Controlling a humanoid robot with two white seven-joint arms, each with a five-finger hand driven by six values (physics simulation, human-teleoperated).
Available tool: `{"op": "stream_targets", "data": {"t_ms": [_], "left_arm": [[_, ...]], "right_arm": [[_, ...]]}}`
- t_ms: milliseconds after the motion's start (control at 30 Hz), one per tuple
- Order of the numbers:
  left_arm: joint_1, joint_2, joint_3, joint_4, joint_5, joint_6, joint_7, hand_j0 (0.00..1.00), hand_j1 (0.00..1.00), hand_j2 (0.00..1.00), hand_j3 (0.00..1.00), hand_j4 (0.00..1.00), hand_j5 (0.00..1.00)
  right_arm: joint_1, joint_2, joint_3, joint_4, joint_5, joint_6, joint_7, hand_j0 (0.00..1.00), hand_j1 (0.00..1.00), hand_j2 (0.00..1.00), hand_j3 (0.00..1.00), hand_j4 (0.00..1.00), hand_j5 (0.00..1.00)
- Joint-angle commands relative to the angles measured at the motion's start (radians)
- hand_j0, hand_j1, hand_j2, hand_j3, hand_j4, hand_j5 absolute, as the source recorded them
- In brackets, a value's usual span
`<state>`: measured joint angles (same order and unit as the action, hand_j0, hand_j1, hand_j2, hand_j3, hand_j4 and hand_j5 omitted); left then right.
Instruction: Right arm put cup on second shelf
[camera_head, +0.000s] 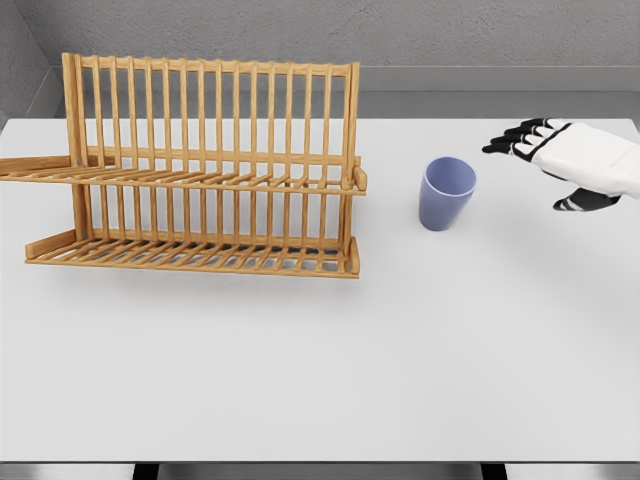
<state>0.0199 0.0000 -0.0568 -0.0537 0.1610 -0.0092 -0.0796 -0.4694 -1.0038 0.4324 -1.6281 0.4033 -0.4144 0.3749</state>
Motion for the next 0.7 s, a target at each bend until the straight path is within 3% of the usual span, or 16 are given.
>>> {"op": "stream_targets", "data": {"t_ms": [0, 133, 200, 267, 300, 333, 667], "left_arm": [[0.0, 0.0, 0.0, 0.0, 0.0, 0.0, 0.0, 1.0, 1.0, 1.0, 1.0, 1.0, 1.0], [0.0, 0.0, 0.0, 0.0, 0.0, 0.0, 0.0, 1.0, 1.0, 1.0, 1.0, 1.0, 1.0], [0.0, 0.0, 0.0, 0.0, 0.0, 0.0, 0.0, 1.0, 1.0, 1.0, 1.0, 1.0, 1.0], [0.0, 0.0, 0.0, 0.0, 0.0, 0.0, 0.0, 1.0, 1.0, 1.0, 1.0, 1.0, 1.0], [0.0, 0.0, 0.0, 0.0, 0.0, 0.0, 0.0, 1.0, 1.0, 1.0, 1.0, 1.0, 1.0], [0.0, 0.0, 0.0, 0.0, 0.0, 0.0, 0.0, 1.0, 1.0, 1.0, 1.0, 1.0, 1.0], [0.0, 0.0, 0.0, 0.0, 0.0, 0.0, 0.0, 1.0, 1.0, 1.0, 1.0, 1.0, 1.0]], "right_arm": [[-0.002, -0.002, 0.0, 0.001, -0.003, 0.005, -0.001, 1.0, 1.0, 1.0, 1.0, 1.0, 1.0], [-0.025, 0.004, -0.006, 0.022, -0.015, 0.034, -0.01, 1.0, 1.0, 1.0, 1.0, 1.0, 1.0], [-0.084, 0.02, 0.019, 0.023, -0.011, 0.04, 0.025, 1.0, 1.0, 1.0, 1.0, 1.0, 1.0], [-0.193, 0.079, 0.086, 0.063, -0.012, 0.057, 0.191, 1.0, 1.0, 1.0, 1.0, 1.0, 1.0], [-0.297, 0.134, 0.173, 0.129, -0.012, 0.055, 0.236, 1.0, 1.0, 1.0, 1.0, 1.0, 1.0], [-0.34, 0.168, 0.213, 0.168, -0.012, 0.054, 0.236, 1.0, 1.0, 1.0, 1.0, 1.0, 1.0], [-0.383, 0.197, 0.322, 0.169, -0.012, 0.04, 0.236, 1.0, 1.0, 1.0, 1.0, 1.0, 1.0]]}}
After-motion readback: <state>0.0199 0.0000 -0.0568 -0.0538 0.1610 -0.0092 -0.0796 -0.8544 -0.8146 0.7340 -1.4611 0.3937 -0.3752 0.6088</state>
